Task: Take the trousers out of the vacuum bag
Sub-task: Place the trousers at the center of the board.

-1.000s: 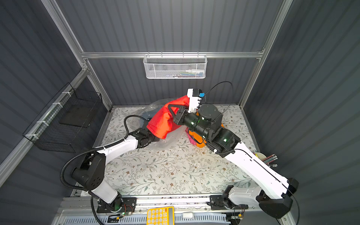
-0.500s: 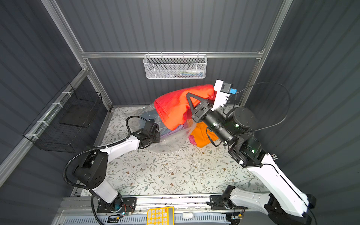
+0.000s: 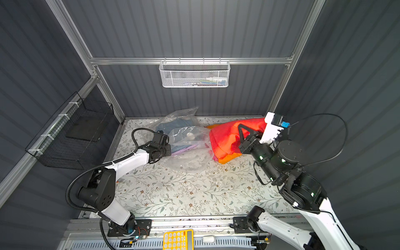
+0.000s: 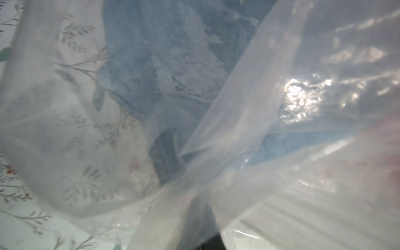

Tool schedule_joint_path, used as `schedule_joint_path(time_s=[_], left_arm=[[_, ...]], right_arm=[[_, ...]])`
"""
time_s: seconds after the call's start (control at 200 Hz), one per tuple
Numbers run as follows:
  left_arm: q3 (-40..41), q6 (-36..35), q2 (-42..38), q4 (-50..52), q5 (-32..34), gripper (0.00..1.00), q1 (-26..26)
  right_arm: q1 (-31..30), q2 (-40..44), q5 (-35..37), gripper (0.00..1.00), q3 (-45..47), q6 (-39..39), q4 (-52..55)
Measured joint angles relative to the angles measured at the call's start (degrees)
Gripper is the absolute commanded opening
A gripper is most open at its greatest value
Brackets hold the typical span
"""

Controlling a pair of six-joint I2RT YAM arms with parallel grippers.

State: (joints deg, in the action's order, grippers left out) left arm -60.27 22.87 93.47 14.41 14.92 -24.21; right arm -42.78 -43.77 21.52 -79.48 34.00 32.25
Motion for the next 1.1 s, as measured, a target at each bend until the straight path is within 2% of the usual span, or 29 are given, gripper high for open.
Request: schedule_joint_path(time_s=[0.23, 0.525, 0.84, 1.101], left_arm=[[0.0, -0.7, -0.7, 0.9, 0.0, 0.00, 3.0], [0.0, -0.8, -1.7, 1.6, 0.0, 0.00, 3.0], [0.0, -0.9, -3.2, 2.5, 0.0, 0.00, 3.1], [0.0, -0.9, -3.7, 2.8, 0.0, 0.00, 3.3]], right_arm=[[0.2, 4.6, 2.1, 0.00, 6.4, 4.9, 9.9], [0.3, 4.4, 0.3, 0.00, 13.0, 9.6, 13.0], [2.1, 3.0, -4.8, 0.00, 17.5, 11.6, 9.9], [9.9, -1.6, -13.9, 0.00, 21.4, 12.0, 3.7]])
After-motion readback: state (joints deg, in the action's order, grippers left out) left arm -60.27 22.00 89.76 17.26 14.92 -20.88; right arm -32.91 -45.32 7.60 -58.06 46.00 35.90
